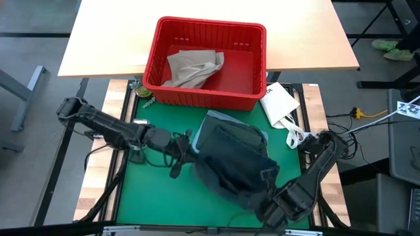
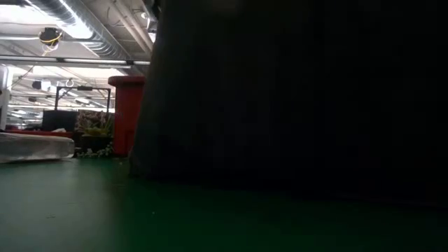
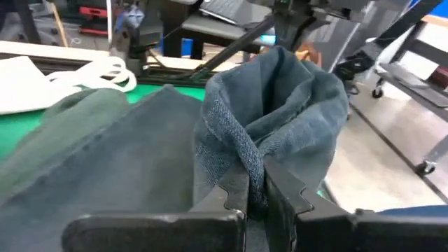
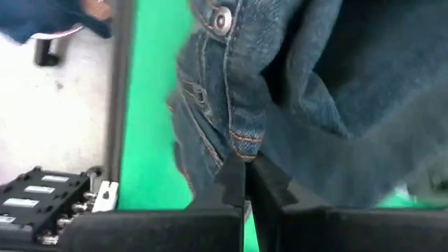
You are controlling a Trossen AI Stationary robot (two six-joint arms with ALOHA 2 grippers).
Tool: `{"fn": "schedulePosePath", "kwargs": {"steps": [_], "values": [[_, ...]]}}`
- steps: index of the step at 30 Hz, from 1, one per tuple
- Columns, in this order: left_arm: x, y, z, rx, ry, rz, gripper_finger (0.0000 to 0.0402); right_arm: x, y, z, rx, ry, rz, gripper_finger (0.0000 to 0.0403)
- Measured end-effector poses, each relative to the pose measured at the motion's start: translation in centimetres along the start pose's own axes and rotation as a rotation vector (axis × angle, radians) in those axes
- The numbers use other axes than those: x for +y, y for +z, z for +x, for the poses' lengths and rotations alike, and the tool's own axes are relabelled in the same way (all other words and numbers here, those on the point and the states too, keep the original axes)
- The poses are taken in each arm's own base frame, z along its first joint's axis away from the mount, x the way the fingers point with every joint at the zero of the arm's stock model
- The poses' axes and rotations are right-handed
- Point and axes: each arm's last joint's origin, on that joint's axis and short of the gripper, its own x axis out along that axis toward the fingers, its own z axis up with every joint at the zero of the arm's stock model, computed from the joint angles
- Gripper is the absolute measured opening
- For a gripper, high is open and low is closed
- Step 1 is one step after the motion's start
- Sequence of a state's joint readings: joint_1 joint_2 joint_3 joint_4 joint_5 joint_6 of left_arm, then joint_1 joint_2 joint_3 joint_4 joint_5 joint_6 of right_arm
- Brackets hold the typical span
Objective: Fold Laundry from Bin
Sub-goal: Fold the dark blue pants
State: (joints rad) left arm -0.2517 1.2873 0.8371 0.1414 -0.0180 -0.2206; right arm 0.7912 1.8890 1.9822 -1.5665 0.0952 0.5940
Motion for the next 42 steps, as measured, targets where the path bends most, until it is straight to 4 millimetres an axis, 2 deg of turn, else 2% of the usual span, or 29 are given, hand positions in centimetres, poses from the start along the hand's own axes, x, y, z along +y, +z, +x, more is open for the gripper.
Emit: {"fn": "schedulePosePath", "kwargs": {"steps": [6, 11, 16, 22, 28, 32, 37, 42], "values": [[3.6, 0.1, -0.1, 0.039, 0.116, 0.015, 0.0015, -2.2, -3.4, 1.7, 0.089, -0.084, 0.132, 0.0005], [6.4, -0.7, 0.9, 0.098, 0.206, 0.034, 0.0015, -3.8, -5.5, 3.6, 0.140, -0.176, 0.196, 0.0005], [9.1, -2.8, 2.7, 0.201, 0.286, 0.064, 0.0015, -4.8, -6.2, 5.6, 0.194, -0.249, 0.225, 0.0005], [11.4, -4.6, 4.0, 0.284, 0.353, 0.102, 0.0022, -5.7, -7.1, 7.8, 0.231, -0.365, 0.204, 0.0005], [12.4, -5.7, 5.0, 0.300, 0.374, 0.111, 0.0032, -6.1, -7.8, 9.0, 0.243, -0.439, 0.178, 0.0005], [12.4, -5.6, 5.3, 0.271, 0.400, 0.122, 0.0040, -6.2, -8.0, 9.2, 0.262, -0.450, 0.174, 0.0015], [12.5, -5.4, 5.1, 0.264, 0.442, 0.141, 0.0065, -6.2, -8.1, 9.2, 0.268, -0.447, 0.174, 0.0074], [12.6, -5.0, 5.0, 0.258, 0.500, 0.220, 0.0109, -6.1, -8.2, 9.2, 0.309, -0.402, 0.163, 0.0135]]}}
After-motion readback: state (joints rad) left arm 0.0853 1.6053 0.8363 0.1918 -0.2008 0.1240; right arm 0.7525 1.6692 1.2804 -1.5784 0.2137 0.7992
